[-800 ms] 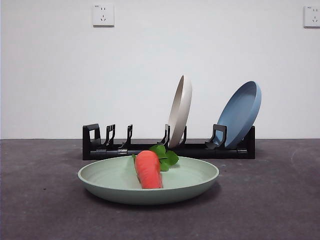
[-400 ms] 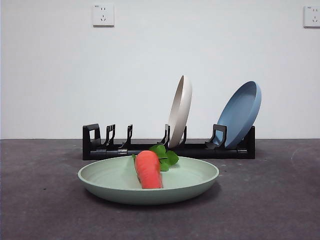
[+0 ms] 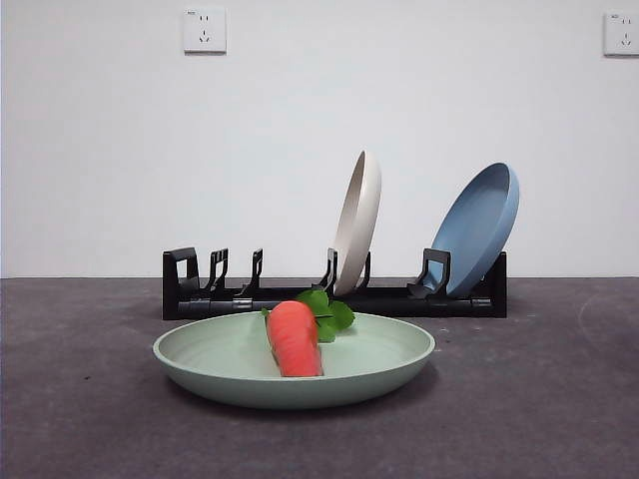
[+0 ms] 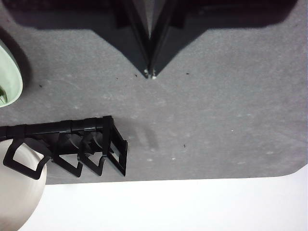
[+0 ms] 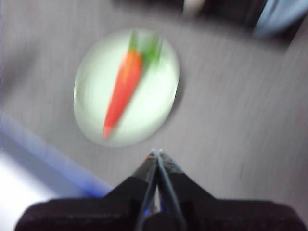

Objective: Take the green plate from the plate rack,put the plate on the table,take the carrot from the table,put the carrot in the plate

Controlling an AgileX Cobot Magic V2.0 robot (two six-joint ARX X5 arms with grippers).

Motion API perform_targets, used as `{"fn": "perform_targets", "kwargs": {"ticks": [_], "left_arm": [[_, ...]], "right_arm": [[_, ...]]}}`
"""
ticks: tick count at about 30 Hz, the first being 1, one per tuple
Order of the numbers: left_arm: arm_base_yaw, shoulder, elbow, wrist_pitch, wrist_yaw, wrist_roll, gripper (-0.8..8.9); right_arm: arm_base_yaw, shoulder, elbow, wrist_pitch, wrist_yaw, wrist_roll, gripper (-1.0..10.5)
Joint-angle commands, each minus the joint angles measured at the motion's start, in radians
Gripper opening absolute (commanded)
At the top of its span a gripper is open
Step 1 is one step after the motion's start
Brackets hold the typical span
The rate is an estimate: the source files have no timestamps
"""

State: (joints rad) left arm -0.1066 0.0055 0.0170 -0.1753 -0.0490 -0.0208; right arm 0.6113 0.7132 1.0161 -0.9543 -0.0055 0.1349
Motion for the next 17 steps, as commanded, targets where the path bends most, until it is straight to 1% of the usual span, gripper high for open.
{"fn": "perform_targets", "kwargs": {"ticks": [1,2,5,7,9,13,15,17], "left_arm": [[0.004,-0.002,-0.014,0.002,0.000,-0.010,-0.03],[0.004,-0.003,-0.014,0.002,0.001,-0.010,-0.03],[0.004,-0.002,-0.014,0.002,0.000,-0.010,-0.03],[0.004,-0.002,-0.014,0.002,0.000,-0.010,-0.03],[0.004,-0.002,-0.014,0.002,0.000,-0.010,-0.03],[0.004,-0.002,-0.014,0.002,0.000,-0.010,-0.03],[0.004,-0.002,-0.014,0.002,0.000,-0.010,-0.03],[0.004,-0.002,-0.014,0.002,0.000,-0.010,-0.03]], "right_arm": [[-0.140,-0.047,-0.062,0.160,-0.093,-0.061,0.0],[-0.206,-0.068,-0.097,0.220,-0.141,-0.079,0.0],[-0.347,-0.126,-0.206,0.362,-0.230,-0.129,0.0],[-0.409,-0.170,-0.285,0.448,-0.253,-0.146,0.0],[-0.460,-0.235,-0.387,0.555,-0.255,-0.148,0.0],[-0.509,-0.368,-0.571,0.739,-0.243,-0.148,0.0],[-0.519,-0.431,-0.649,0.795,-0.202,-0.147,0.0],[-0.521,-0.481,-0.707,0.813,-0.160,-0.143,0.0]]}}
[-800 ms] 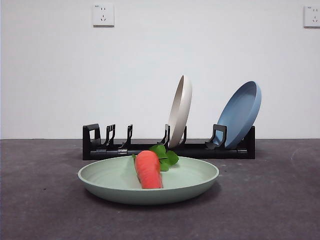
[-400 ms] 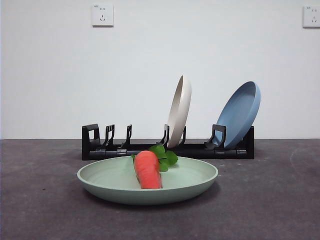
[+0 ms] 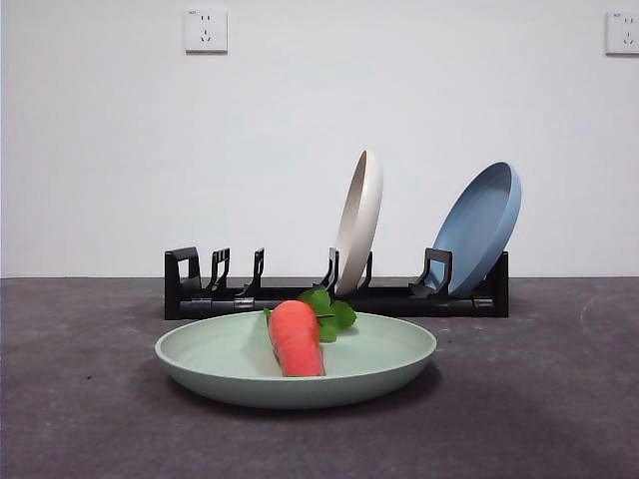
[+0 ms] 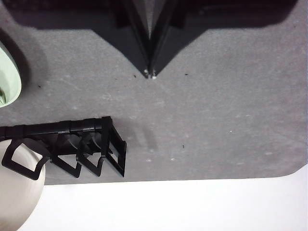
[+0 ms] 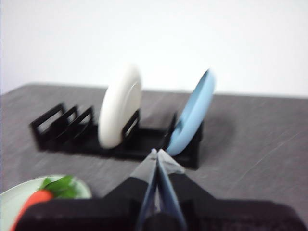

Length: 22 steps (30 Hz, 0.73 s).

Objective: Take the green plate from the plate rack,put the plate on the table,take the carrot from the table,put the carrot in the plate

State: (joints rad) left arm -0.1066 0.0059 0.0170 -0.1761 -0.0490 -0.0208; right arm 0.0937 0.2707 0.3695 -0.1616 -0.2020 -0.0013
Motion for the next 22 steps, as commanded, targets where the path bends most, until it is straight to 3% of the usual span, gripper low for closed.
{"fn": "perform_targets", "kwargs": {"ticks": [1,12,22], "left_arm": [[0.004,-0.003,-0.014,0.002,0.000,-0.010,-0.03],[0.004,-0.003,-0.014,0.002,0.000,-0.010,-0.03],[0.004,-0.003,-0.014,0.003,0.000,-0.010,-0.03]], "right_arm": [[-0.003,-0.063,-0.088,0.021,0.057,-0.004,0.0],[-0.002,-0.245,-0.343,0.018,0.077,0.142,0.0],[-0.002,-0.270,-0.364,-0.013,0.073,0.150,0.0]]}}
